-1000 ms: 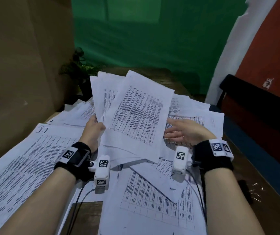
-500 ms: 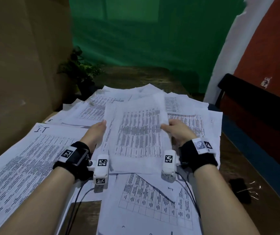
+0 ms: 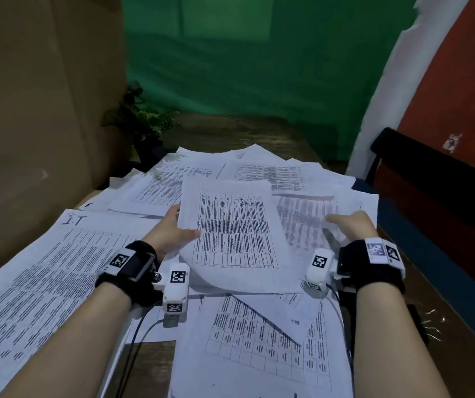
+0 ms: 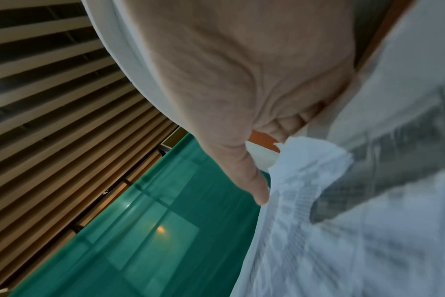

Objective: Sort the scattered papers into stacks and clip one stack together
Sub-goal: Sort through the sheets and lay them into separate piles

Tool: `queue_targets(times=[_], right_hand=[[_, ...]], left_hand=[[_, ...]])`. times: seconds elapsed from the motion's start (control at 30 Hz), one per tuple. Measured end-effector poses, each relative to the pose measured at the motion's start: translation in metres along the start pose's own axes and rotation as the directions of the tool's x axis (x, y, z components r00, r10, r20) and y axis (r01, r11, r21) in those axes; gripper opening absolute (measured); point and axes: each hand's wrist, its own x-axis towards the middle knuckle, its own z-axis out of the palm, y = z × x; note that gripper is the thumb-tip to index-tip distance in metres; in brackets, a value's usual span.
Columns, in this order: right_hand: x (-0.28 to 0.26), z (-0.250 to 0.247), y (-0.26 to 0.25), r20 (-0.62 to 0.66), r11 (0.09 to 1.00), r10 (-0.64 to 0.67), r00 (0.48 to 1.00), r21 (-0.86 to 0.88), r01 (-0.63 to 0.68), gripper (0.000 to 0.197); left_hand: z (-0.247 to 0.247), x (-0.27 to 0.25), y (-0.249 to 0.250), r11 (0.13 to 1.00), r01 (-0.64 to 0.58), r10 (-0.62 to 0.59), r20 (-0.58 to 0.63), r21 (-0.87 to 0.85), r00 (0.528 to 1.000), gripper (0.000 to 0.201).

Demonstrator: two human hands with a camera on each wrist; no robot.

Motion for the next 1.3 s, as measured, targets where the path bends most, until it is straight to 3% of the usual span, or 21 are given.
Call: queue_targets(times=[0.07, 0.13, 0.2, 0.27, 0.37, 0.47, 0.57, 0.67, 0.8, 0.87, 0.93, 0.97, 1.03, 1.1, 1.13, 1.2, 1.27, 1.3], right_hand=[[-0.005, -0.001, -0.004, 0.088, 0.999, -0.045, 0.995, -0.013, 0.047, 0.036], [-0.011, -0.005, -0.006, 0.153, 0.991, -0.12, 0.981, 0.07, 0.11, 0.024], [-0.01, -0.007, -0.006, 0.04, 0.964, -0.215, 0.976, 0.167, 0.205, 0.019], [-0.013, -0.011, -0.011, -0.135, 0.948, -0.3, 0.944, 0.068, 0.311, 0.016], [-0.015, -0.009, -0.017, -0.236, 0.936, -0.332, 0.913, 0.04, 0.35, 0.028], [-0.011, -0.004, -0.013, -0.198, 0.967, -0.251, 0.947, -0.007, 0.255, 0.06], [-0.01, -0.007, -0.012, -0.206, 0.982, -0.19, 0.96, -0.059, 0.182, 0.062], [-0.009, -0.008, -0.01, -0.06, 0.976, -0.165, 0.984, -0.153, 0.154, 0.045], [-0.008, 0.004, -0.006, 0.174, 0.964, -0.09, 0.981, -0.232, 0.129, 0.059], [-0.008, 0.014, -0.01, 0.337, 0.954, -0.093, 0.937, -0.24, 0.181, 0.067], [-0.008, 0.027, -0.015, 0.465, 0.953, -0.152, 0.872, -0.166, 0.255, 0.051], [-0.009, 0.031, -0.017, 0.462, 0.958, -0.205, 0.863, -0.086, 0.274, 0.042], [-0.013, 0.031, -0.02, 0.282, 0.955, -0.295, 0.913, 0.07, 0.287, 0.045], [-0.017, 0.019, -0.024, -0.034, 0.936, -0.325, 0.945, 0.135, 0.326, 0.042], [-0.022, 0.011, -0.028, -0.213, 0.922, -0.336, 0.917, 0.127, 0.367, 0.035], [-0.03, -0.004, -0.031, -0.491, 0.885, -0.334, 0.805, 0.131, 0.447, 0.028], [-0.032, -0.01, -0.031, -0.632, 0.829, -0.28, 0.723, 0.221, 0.514, 0.024], [-0.032, -0.011, -0.032, -0.649, 0.801, -0.247, 0.72, 0.281, 0.529, 0.022]], left_hand=[[-0.001, 0.001, 0.0, 0.999, -0.038, 0.04, -0.085, 0.019, 0.996, 0.063], [-0.004, 0.004, -0.002, 0.996, -0.071, 0.083, -0.207, 0.062, 0.975, 0.052], [-0.007, 0.008, -0.006, 0.995, -0.086, 0.095, -0.259, 0.046, 0.961, 0.036], [-0.008, 0.009, -0.008, 0.997, -0.082, 0.083, -0.272, 0.015, 0.959, 0.025], [-0.007, 0.009, -0.009, 0.999, -0.049, 0.052, -0.268, 0.017, 0.962, 0.019], [-0.006, 0.01, -0.007, 0.999, -0.049, 0.046, -0.333, 0.0, 0.942, 0.018], [-0.009, 0.01, -0.004, 0.984, -0.148, 0.094, -0.419, -0.099, 0.903, 0.024], [-0.015, 0.01, -0.008, 0.972, -0.18, 0.088, -0.471, -0.153, 0.878, 0.025], [-0.015, 0.011, -0.007, 0.958, -0.183, 0.057, -0.479, -0.222, 0.876, 0.028], [-0.014, 0.009, -0.004, 0.948, -0.178, 0.033, -0.477, -0.264, 0.878, 0.026], [-0.013, 0.006, -0.002, 0.94, -0.189, 0.036, -0.467, -0.284, 0.883, 0.026], [-0.012, 0.005, 0.0, 0.942, -0.184, 0.037, -0.459, -0.28, 0.887, 0.027], [-0.013, 0.004, 0.0, 0.943, -0.167, 0.024, -0.444, -0.287, 0.896, 0.029], [-0.013, 0.002, 0.003, 0.944, -0.15, 0.009, -0.433, -0.293, 0.901, 0.028], [-0.011, 0.0, 0.004, 0.948, -0.14, 0.009, -0.414, -0.286, 0.91, 0.027], [-0.005, 0.001, 0.005, 0.966, -0.096, 0.009, -0.338, -0.241, 0.941, 0.028], [0.0, 0.001, 0.005, 0.988, -0.036, -0.003, -0.252, -0.149, 0.968, 0.028], [0.001, 0.0, 0.005, 0.995, 0.002, -0.024, -0.215, -0.101, 0.976, 0.028]])
